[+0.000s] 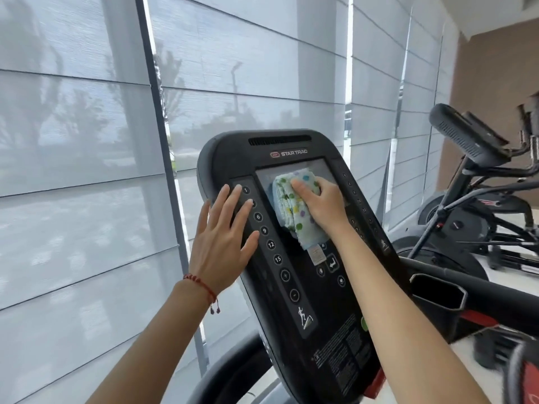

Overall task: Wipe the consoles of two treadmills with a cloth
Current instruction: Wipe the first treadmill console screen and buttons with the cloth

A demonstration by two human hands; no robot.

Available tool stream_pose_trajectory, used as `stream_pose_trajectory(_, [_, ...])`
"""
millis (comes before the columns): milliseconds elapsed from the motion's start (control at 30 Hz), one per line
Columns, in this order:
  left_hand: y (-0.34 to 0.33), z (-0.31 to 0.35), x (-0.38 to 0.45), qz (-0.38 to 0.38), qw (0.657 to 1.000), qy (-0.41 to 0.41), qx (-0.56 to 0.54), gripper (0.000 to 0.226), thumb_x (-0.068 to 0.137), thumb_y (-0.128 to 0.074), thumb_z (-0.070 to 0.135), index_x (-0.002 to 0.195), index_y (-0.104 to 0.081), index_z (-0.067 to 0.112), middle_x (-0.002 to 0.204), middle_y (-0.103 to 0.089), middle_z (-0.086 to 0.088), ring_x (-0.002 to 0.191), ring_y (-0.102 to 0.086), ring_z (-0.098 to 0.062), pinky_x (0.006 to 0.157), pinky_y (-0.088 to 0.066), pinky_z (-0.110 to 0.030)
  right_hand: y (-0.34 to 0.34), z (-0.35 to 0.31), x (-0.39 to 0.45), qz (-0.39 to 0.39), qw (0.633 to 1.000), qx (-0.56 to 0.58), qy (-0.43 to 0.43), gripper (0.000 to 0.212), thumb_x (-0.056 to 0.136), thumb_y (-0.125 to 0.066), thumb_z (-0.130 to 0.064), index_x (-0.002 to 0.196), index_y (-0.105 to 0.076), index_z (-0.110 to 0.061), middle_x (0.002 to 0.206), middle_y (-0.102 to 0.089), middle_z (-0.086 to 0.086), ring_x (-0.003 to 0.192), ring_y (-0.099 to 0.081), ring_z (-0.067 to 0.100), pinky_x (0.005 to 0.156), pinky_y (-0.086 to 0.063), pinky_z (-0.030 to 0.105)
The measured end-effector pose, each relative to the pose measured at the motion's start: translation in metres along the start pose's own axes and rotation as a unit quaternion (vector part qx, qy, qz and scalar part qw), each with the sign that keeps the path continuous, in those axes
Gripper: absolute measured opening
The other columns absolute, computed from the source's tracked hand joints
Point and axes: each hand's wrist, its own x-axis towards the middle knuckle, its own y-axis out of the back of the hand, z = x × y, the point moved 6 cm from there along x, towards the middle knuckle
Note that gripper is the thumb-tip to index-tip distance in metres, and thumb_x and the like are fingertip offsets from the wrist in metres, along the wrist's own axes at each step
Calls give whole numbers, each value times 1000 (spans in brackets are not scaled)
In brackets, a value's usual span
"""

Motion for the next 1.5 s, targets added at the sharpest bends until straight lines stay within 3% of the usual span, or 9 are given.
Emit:
stream_pose_trajectory(200, [-6, 2, 0, 50, 998, 8, -30, 52, 91, -35, 31, 133, -48, 4, 147, -35, -13, 140, -19, -27, 110, -21, -50, 5, 16, 13, 85, 992, -85, 32, 44, 81, -63, -50, 103, -63, -12, 100, -64, 3, 87, -59, 14, 72, -43, 20])
stream_pose_trajectory(433, [-8, 2, 0, 61, 998, 3, -30, 51, 91, -35, 30, 132, -49, 4, 146, -35, -12, 140, -20, -28, 112, -19, -50, -1, 22, -4, 128, 988, -61, -59, 44, 88, -55, -46, 114, -52, -11, 108, -63, 6, 95, -59, 20, 71, -38, 25])
stream_pose_trajectory(633, [-9, 2, 0, 60, 998, 5, -28, 51, 91, -34, 30, 132, -50, 4, 146, -36, -13, 140, -20, -28, 111, -21, -51, -27, 17, -12, 151, 980, -81, -96, 46, 95, -38, -45, 128, -43, -15, 127, -50, 13, 120, -44, 31, 92, -38, 36])
stream_pose_trajectory(767, [-10, 2, 1, 62, 998, 2, -30, 51, 91, -34, 29, 131, -50, 4, 145, -36, -14, 140, -21, -29, 109, -22, -53, -35, 0, -10, 190, 981, -37, -18, 41, 91, -47, -45, 120, -52, -16, 113, -61, 4, 105, -56, 21, 88, -46, 32])
stream_pose_trajectory(967, [-9, 2, 1, 66, 997, 3, -36, 50, 91, -33, 30, 131, -50, 4, 145, -37, -13, 139, -22, -29, 109, -23, -54, -35, -10, 25, 113, 989, -22, 98, 43, 87, -59, -40, 118, -60, -10, 115, -66, 5, 106, -60, 14, 91, -44, 20])
stream_pose_trajectory(1100, [-9, 2, 1, 61, 998, 3, -31, 50, 91, -33, 30, 132, -50, 5, 145, -37, -14, 139, -23, -30, 109, -23, -54, -25, -6, 50, 101, 990, -40, 91, 43, 89, -57, -36, 122, -59, -7, 116, -59, 11, 105, -57, 18, 82, -35, 10])
stream_pose_trajectory(1267, [-10, 2, 0, 60, 998, 5, -37, 51, 91, -33, 29, 132, -49, 4, 146, -36, -13, 140, -21, -29, 108, -24, -55, -40, -11, 18, 71, 991, -9, 113, 44, 87, -59, -40, 122, -59, -13, 110, -55, 1, 99, -54, 9, 85, -43, 17])
stream_pose_trajectory(1400, [-9, 2, 0, 63, 997, 5, -41, 50, 92, -33, 29, 132, -48, 4, 146, -35, -12, 140, -20, -29, 106, -25, -57, -37, -4, 18, 85, 987, -16, 136, 42, 87, -61, -36, 120, -61, -10, 102, -53, -2, 94, -53, 6, 80, -36, 1])
stream_pose_trajectory(1500, [-10, 1, 0, 65, 997, 4, -46, 50, 92, -33, 29, 132, -48, 4, 146, -35, -12, 140, -20, -29, 107, -25, -57, -23, 9, 41, 103, 986, -35, 124, 43, 87, -60, -36, 121, -60, -8, 105, -56, 2, 95, -54, 10, 77, -37, 3])
